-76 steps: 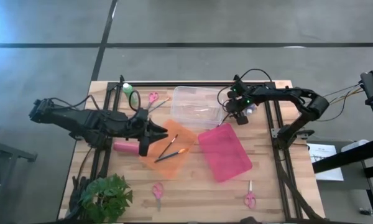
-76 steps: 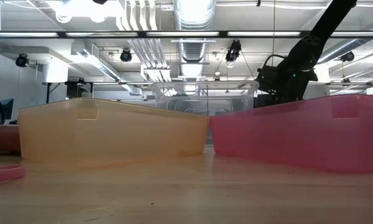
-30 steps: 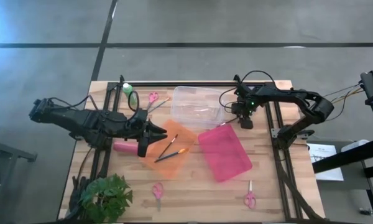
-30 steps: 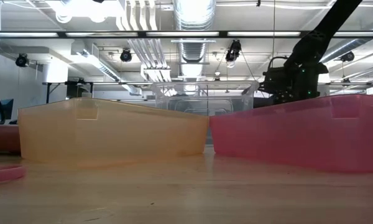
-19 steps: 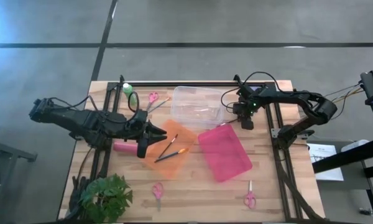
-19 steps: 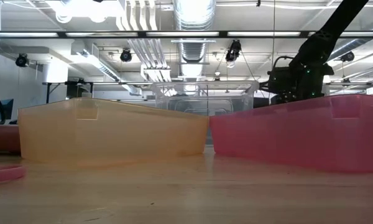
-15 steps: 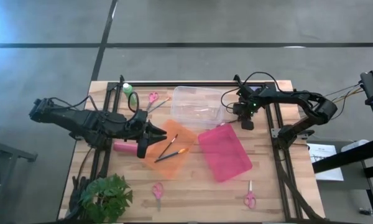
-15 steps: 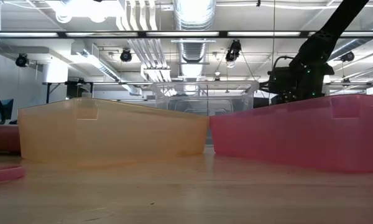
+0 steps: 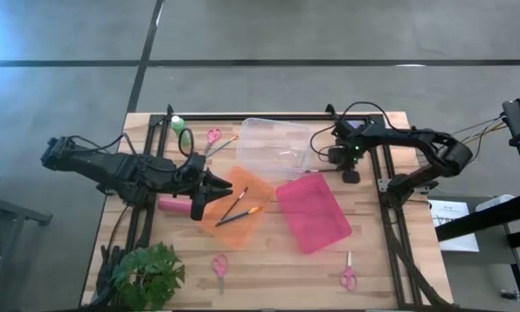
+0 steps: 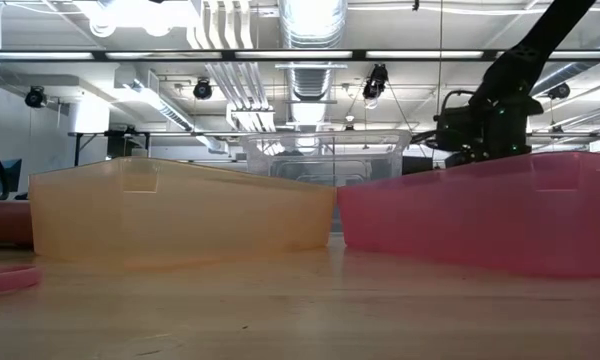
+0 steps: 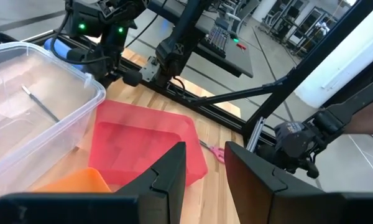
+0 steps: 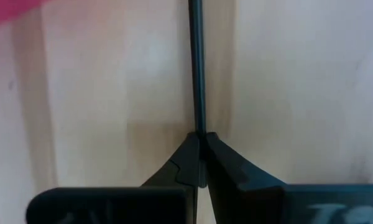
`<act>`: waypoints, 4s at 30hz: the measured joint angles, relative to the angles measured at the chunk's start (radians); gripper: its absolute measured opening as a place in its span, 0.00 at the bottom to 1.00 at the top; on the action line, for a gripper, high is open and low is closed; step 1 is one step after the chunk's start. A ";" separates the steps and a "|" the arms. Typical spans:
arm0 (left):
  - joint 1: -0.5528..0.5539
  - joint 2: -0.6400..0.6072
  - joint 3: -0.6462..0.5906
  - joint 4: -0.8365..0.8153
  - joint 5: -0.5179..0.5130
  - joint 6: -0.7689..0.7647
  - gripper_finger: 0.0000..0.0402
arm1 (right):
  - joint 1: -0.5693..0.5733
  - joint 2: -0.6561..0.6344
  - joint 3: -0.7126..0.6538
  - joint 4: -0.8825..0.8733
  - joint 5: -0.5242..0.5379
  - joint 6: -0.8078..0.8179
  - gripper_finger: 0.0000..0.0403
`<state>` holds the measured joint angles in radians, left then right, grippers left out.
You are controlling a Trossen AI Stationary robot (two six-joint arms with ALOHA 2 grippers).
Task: Pick & Place Paint Supplies
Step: Put the black brow brush into the orange bin
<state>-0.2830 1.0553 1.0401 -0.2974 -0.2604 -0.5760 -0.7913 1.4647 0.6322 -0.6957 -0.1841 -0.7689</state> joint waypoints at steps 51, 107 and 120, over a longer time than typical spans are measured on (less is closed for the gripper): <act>0.010 0.000 -0.001 0.015 -0.176 0.187 0.30 | 0.135 -0.620 0.411 -0.453 -0.047 0.418 0.02; 0.016 0.000 -0.001 0.139 -0.257 0.247 0.30 | 1.151 0.220 0.446 0.779 0.367 2.237 0.02; 0.016 0.000 -0.001 0.148 -0.257 0.264 0.30 | 1.096 0.303 0.457 0.844 0.386 2.456 0.02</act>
<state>-0.2668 1.0554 1.0393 -0.1497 -0.5171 -0.3122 0.3050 1.7680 1.0894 0.1482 0.2017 1.6876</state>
